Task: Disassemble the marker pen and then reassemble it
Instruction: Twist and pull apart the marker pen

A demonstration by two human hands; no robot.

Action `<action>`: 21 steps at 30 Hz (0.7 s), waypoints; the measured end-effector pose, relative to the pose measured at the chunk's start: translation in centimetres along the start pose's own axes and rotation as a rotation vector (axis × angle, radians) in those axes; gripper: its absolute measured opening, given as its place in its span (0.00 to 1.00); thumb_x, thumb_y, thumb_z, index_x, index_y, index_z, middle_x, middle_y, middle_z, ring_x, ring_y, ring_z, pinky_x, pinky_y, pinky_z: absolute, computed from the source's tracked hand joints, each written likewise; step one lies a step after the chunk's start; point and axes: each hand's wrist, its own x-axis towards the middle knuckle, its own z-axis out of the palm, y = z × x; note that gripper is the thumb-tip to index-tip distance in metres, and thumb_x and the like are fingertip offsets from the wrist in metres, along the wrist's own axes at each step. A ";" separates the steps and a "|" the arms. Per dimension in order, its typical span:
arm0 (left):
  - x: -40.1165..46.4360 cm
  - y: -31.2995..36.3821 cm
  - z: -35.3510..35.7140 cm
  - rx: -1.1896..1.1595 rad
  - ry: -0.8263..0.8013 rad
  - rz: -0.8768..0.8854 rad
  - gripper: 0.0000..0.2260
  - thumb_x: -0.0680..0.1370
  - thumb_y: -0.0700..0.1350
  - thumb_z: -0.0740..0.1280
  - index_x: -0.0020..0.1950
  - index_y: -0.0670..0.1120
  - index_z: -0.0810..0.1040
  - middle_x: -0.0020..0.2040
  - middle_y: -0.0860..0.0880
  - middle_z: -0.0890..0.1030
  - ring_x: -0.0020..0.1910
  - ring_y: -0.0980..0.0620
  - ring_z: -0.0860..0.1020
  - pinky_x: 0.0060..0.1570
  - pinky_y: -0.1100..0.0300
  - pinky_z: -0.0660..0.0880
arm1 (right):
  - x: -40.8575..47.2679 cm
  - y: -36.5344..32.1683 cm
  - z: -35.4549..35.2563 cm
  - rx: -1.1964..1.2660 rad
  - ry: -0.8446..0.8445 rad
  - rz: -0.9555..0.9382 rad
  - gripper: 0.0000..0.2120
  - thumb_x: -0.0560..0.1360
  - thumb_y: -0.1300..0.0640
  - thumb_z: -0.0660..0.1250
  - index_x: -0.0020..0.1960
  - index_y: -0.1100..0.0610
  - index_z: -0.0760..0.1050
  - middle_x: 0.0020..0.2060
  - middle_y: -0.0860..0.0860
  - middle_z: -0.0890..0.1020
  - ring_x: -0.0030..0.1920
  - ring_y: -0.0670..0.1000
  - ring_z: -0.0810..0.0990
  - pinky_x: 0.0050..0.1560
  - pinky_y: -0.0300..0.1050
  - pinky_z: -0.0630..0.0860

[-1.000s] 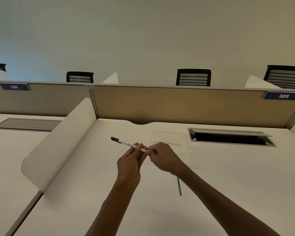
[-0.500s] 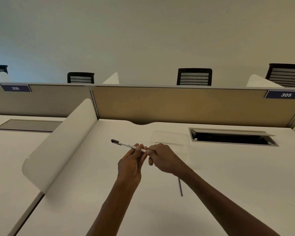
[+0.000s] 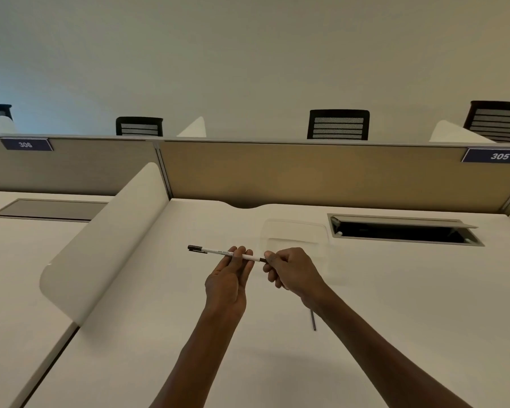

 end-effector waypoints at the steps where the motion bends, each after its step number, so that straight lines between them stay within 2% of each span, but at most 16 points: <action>1: 0.0 0.0 0.0 0.001 0.001 -0.001 0.12 0.77 0.36 0.66 0.60 0.36 0.78 0.52 0.40 0.83 0.51 0.47 0.82 0.48 0.56 0.82 | -0.1 0.1 0.0 0.015 0.007 -0.024 0.17 0.80 0.52 0.63 0.41 0.62 0.82 0.29 0.52 0.82 0.25 0.43 0.76 0.28 0.33 0.70; 4: 0.0 -0.1 0.0 -0.010 0.015 -0.014 0.12 0.77 0.36 0.67 0.59 0.36 0.78 0.53 0.40 0.82 0.52 0.46 0.82 0.48 0.56 0.82 | -0.2 0.5 0.1 0.040 0.033 -0.077 0.11 0.78 0.55 0.66 0.42 0.61 0.82 0.31 0.54 0.84 0.28 0.45 0.79 0.30 0.35 0.71; 8: 0.1 -0.1 -0.1 -0.037 0.030 -0.033 0.12 0.77 0.35 0.67 0.59 0.34 0.77 0.52 0.40 0.82 0.53 0.45 0.82 0.47 0.55 0.81 | -0.3 1.0 0.2 0.038 0.070 -0.135 0.02 0.74 0.62 0.70 0.44 0.59 0.81 0.34 0.54 0.84 0.30 0.45 0.80 0.31 0.33 0.74; 10: 0.0 -0.2 -0.3 -0.050 0.039 -0.041 0.11 0.77 0.35 0.67 0.59 0.34 0.77 0.51 0.40 0.82 0.53 0.45 0.82 0.47 0.55 0.81 | -0.5 1.0 0.2 0.078 0.052 -0.130 0.02 0.74 0.61 0.70 0.46 0.59 0.81 0.35 0.54 0.85 0.31 0.46 0.80 0.32 0.36 0.76; 12: -0.1 -0.3 -0.4 -0.060 0.048 -0.047 0.11 0.77 0.35 0.67 0.58 0.34 0.77 0.52 0.40 0.82 0.53 0.46 0.82 0.47 0.56 0.82 | -0.6 0.9 0.2 0.109 0.033 -0.093 0.06 0.76 0.56 0.69 0.47 0.59 0.81 0.35 0.54 0.85 0.31 0.47 0.80 0.32 0.40 0.77; 14: -0.3 -0.4 -0.5 -0.066 0.050 -0.056 0.10 0.77 0.35 0.66 0.57 0.35 0.77 0.53 0.39 0.82 0.52 0.46 0.82 0.45 0.57 0.82 | -0.5 0.8 0.3 0.065 0.040 -0.049 0.13 0.77 0.49 0.66 0.44 0.58 0.82 0.34 0.52 0.85 0.30 0.47 0.80 0.31 0.40 0.75; 16: -0.4 -0.4 -0.5 -0.074 0.047 -0.065 0.09 0.77 0.36 0.66 0.56 0.35 0.78 0.52 0.40 0.82 0.51 0.47 0.82 0.44 0.57 0.82 | -0.3 0.8 0.4 -0.010 0.063 -0.045 0.18 0.78 0.46 0.64 0.42 0.59 0.82 0.32 0.51 0.85 0.28 0.46 0.80 0.30 0.38 0.73; 21: -0.5 -0.4 -0.5 -0.080 0.051 -0.071 0.08 0.77 0.35 0.67 0.55 0.35 0.78 0.53 0.39 0.82 0.53 0.46 0.82 0.46 0.56 0.82 | -0.3 1.1 0.3 -0.070 0.102 -0.150 0.07 0.76 0.56 0.68 0.43 0.58 0.82 0.32 0.50 0.84 0.29 0.44 0.80 0.33 0.36 0.74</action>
